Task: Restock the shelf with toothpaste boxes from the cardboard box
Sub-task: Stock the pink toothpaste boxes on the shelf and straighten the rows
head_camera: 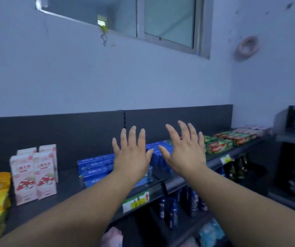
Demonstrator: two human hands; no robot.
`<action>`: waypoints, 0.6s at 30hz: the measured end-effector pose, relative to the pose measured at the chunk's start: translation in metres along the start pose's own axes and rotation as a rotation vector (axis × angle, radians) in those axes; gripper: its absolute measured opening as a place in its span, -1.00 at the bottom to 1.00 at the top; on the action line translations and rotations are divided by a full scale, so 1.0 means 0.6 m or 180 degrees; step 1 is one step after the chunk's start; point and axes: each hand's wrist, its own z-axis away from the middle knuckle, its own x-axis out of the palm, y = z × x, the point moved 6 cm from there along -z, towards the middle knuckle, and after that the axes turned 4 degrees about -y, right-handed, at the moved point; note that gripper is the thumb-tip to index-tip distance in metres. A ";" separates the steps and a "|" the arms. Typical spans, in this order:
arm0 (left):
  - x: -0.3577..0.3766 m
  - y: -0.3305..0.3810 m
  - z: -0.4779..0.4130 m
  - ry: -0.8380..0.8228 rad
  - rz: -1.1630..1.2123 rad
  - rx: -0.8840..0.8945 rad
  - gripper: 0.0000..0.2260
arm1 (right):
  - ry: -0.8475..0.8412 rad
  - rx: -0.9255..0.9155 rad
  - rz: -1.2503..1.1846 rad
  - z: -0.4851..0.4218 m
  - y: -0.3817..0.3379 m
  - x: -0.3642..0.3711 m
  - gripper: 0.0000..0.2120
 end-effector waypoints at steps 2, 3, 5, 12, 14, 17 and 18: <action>0.010 0.094 0.003 -0.0006 0.0136 0.0186 -0.39 | 0.0023 0.0203 0.0102 0.032 0.092 -0.024 -0.35; 0.016 0.143 0.006 -0.0005 0.0182 0.0283 -0.39 | 0.0039 0.0307 0.0148 0.049 0.138 -0.036 -0.36; 0.027 0.243 0.018 -0.0043 0.0266 0.0481 -0.37 | 0.0087 0.0513 0.0252 0.088 0.231 -0.063 -0.36; 0.069 0.540 0.081 -0.0224 0.0665 0.1069 -0.37 | -0.0088 0.1168 0.0640 0.232 0.505 -0.131 -0.34; 0.086 0.604 0.095 -0.0342 0.0767 0.1210 -0.38 | -0.0096 0.1308 0.0682 0.267 0.561 -0.142 -0.34; 0.112 0.684 0.108 -0.0492 0.0847 0.1372 -0.39 | -0.0207 0.1507 0.0717 0.307 0.631 -0.142 -0.35; 0.121 0.707 0.110 -0.0531 0.0872 0.1422 -0.39 | -0.0231 0.1570 0.0734 0.317 0.652 -0.138 -0.35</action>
